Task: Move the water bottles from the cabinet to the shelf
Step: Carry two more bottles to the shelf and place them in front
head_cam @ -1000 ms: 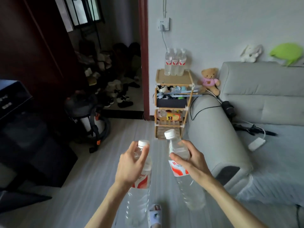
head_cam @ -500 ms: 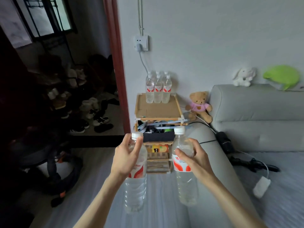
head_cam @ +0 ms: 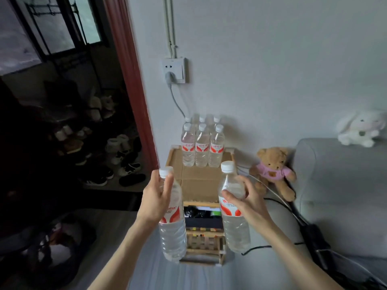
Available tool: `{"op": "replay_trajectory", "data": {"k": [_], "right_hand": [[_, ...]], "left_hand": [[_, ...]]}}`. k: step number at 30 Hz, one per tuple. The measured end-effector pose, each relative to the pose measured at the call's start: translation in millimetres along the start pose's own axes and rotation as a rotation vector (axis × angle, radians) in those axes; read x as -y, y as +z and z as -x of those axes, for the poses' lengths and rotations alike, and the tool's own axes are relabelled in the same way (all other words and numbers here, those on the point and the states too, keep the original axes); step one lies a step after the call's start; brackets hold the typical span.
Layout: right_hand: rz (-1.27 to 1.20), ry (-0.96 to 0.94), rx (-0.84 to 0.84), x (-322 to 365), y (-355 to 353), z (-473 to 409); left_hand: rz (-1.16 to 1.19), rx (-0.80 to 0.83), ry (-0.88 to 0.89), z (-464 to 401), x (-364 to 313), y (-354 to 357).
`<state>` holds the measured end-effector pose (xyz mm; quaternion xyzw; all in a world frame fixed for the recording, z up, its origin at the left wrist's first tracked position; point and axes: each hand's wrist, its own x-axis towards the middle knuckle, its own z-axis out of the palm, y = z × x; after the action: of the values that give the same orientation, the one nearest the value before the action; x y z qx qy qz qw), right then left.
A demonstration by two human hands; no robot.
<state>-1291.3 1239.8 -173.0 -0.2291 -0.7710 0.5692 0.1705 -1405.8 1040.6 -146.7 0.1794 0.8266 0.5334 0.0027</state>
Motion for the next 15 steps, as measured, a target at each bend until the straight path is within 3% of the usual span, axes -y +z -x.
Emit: {"op": "replay_trajectory", "data": {"k": [5,15], "right_hand": [[0.047,0.019,0.095,-5.3,4.4,-64.7],[0.139,0.097,0.158,-19.1,40.3,-172.6]], "left_hand": [[0.02,0.03,-0.006,-62.8,2.1,25.6],[0.016,0.255,0.101,-186.6,34.7,63.3]]}}
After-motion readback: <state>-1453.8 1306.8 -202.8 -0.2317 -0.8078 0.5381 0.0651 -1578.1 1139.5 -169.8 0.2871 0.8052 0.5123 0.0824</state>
